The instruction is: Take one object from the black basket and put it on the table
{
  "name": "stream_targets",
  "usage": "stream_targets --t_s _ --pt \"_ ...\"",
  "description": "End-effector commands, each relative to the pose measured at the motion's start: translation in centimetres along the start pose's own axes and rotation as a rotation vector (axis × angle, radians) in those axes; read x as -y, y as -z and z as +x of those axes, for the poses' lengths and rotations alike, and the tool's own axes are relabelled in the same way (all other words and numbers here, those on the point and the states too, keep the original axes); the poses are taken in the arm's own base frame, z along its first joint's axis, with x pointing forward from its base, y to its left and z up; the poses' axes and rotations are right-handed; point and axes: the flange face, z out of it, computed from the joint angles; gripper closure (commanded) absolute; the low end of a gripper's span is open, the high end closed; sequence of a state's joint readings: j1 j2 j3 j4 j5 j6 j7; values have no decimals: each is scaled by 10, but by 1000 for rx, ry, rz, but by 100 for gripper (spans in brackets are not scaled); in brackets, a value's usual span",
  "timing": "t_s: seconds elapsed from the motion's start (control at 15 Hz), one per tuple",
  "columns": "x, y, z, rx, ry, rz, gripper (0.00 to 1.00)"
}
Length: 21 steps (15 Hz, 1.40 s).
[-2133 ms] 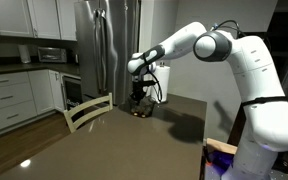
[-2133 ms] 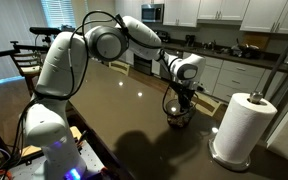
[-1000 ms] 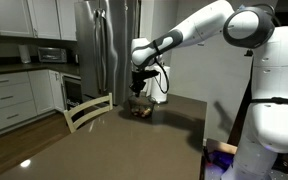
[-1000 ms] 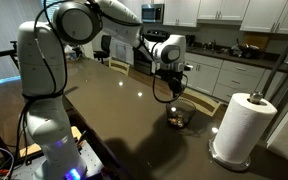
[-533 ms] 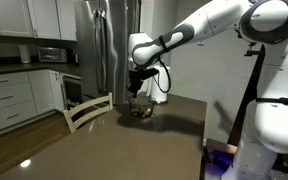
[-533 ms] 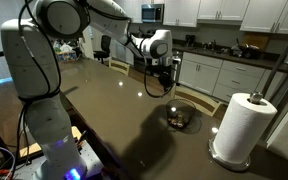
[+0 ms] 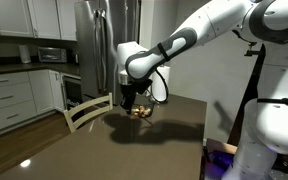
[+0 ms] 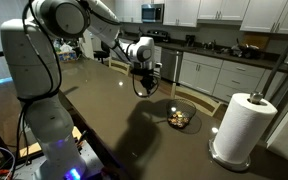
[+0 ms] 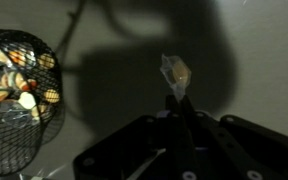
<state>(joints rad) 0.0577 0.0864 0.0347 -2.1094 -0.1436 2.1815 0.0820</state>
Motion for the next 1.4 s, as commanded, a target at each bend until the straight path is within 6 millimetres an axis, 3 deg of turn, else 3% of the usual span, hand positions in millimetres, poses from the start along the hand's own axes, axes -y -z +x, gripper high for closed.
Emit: stream_targets --t_s 0.0,0.2,0.4,0.47,0.6,1.0,1.2,1.33 --pt "35 -25 -12 55 153 -1 96" --pt "56 -38 -18 82 235 13 96" --pt "62 -45 -19 96 288 24 96" --pt "61 -45 -18 101 297 21 70" --pt "60 -46 -18 109 314 21 64" --pt "56 -42 -17 122 308 13 25" --pt "40 -32 -10 91 257 3 6" --pt "25 -25 -5 72 217 8 0"
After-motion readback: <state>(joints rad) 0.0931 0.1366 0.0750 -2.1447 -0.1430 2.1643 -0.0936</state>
